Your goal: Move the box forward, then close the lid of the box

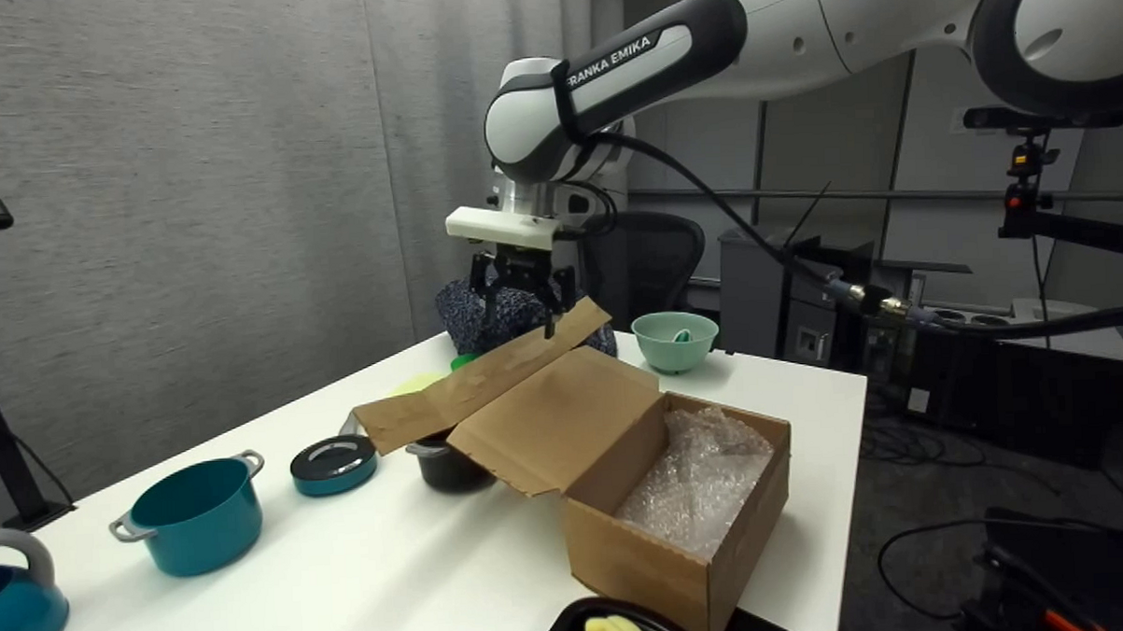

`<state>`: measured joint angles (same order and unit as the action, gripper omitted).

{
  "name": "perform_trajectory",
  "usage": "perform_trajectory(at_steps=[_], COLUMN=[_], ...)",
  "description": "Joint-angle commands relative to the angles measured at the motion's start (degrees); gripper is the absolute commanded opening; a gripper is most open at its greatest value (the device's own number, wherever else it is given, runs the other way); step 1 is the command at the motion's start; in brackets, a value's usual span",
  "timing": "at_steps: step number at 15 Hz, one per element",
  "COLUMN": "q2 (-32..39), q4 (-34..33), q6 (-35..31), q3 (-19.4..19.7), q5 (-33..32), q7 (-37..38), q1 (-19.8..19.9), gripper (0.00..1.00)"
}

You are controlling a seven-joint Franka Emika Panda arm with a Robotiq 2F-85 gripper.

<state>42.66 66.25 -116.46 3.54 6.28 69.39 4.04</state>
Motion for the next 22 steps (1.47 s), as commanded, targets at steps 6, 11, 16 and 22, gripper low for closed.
perform_trajectory(at_steps=[6,11,16,22], q2=[6.13,7.93,8.70,9.07], q4=[-9.03,-10.88,-13.25,-16.13], q6=[7.66,8.01,14.50,20.96], q3=[0.07,0.27,-0.12,0.76], q5=[1.54,1.06,1.17,0.14], q7=[-2.27,-2.91,-5.90,-7.81], q1=[0.96,0.89,1.22,0.94], gripper=[1.00,1.00,1.00,0.42])
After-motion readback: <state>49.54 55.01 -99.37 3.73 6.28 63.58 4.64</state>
